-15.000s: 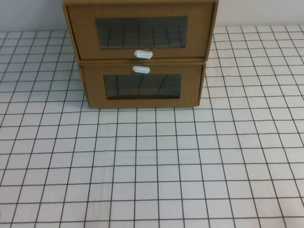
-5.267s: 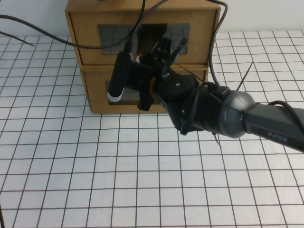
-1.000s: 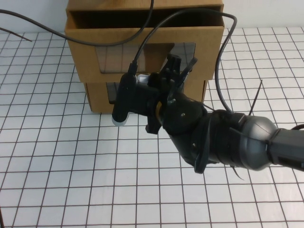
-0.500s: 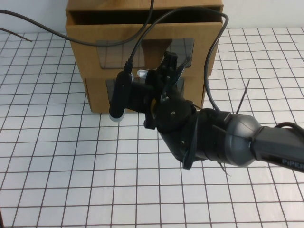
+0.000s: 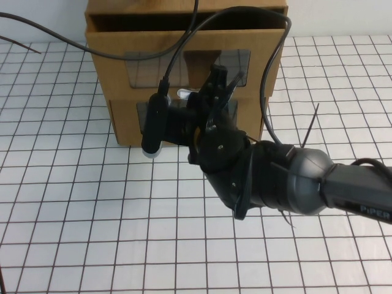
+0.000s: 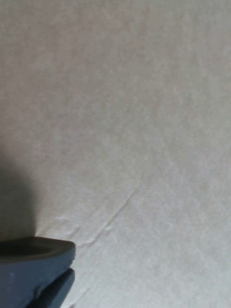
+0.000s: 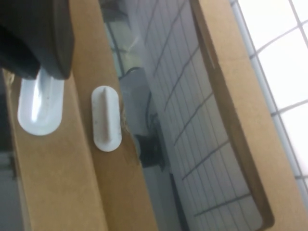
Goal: Open the shoe box
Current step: 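Pull the top drawer of the cardboard box fully open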
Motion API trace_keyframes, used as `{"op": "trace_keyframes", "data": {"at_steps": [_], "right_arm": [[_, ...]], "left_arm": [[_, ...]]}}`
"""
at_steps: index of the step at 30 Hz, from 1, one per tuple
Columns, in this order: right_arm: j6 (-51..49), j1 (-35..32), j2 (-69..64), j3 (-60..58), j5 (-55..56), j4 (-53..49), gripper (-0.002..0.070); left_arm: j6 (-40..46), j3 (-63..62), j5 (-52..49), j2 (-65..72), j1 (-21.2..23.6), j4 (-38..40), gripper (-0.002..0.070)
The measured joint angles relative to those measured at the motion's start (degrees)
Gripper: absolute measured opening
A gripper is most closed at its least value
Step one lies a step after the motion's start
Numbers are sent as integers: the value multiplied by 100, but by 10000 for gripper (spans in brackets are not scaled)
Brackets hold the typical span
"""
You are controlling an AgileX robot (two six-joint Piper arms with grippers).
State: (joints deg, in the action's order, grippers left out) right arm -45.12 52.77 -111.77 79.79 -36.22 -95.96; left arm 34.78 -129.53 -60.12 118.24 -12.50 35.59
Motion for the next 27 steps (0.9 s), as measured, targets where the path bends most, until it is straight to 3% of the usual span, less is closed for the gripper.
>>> {"op": "trace_keyframes", "data": {"at_steps": [21, 27], "right_arm": [[169, 1044, 1449, -1984, -355, 213, 7], [-340, 1107, 1625, -2093, -369, 247, 20]], "left_arm": [[-11, -22, -77, 0, 0, 36, -2], [-19, -22, -109, 0, 0, 98, -2]]}}
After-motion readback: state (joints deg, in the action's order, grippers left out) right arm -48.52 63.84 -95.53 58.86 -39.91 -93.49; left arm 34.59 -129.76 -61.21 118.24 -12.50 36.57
